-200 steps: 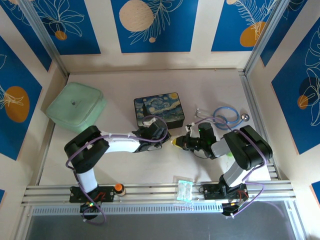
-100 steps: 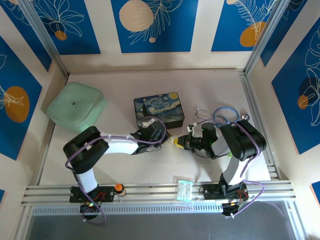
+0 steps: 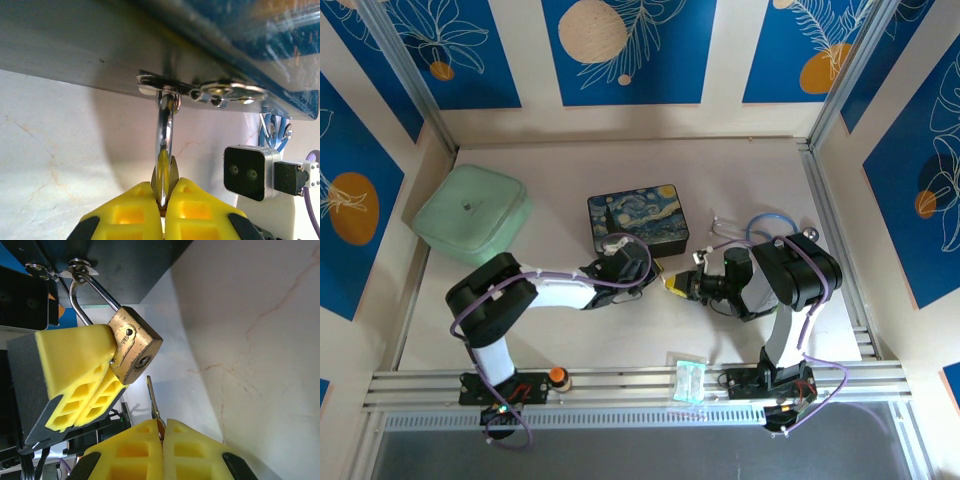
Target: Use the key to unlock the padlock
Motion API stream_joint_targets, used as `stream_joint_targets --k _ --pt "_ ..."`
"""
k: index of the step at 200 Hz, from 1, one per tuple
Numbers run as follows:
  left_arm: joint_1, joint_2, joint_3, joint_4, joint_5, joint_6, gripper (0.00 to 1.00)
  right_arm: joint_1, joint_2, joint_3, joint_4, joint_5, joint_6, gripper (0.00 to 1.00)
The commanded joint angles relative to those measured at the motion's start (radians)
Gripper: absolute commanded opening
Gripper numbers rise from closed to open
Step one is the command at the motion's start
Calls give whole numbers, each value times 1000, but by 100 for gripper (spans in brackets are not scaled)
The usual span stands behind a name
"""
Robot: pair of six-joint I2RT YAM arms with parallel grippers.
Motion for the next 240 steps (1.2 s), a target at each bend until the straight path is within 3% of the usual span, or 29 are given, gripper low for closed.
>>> stream_joint_targets --k 1,158,210,240 --pt "11 -20 -17 -13 4 -10 0 -9 13 -14 18 -11 6 2" --pt "16 -12 -51 92 62 -27 0 -6 33 46 34 -34 20 2" --pt "16 -40 -55 126 117 -3 0 -40 54 83 29 -109 23 2" --pt "20 -27 -91 253 166 -34 0 -49 46 114 -45 -163 -8 2"
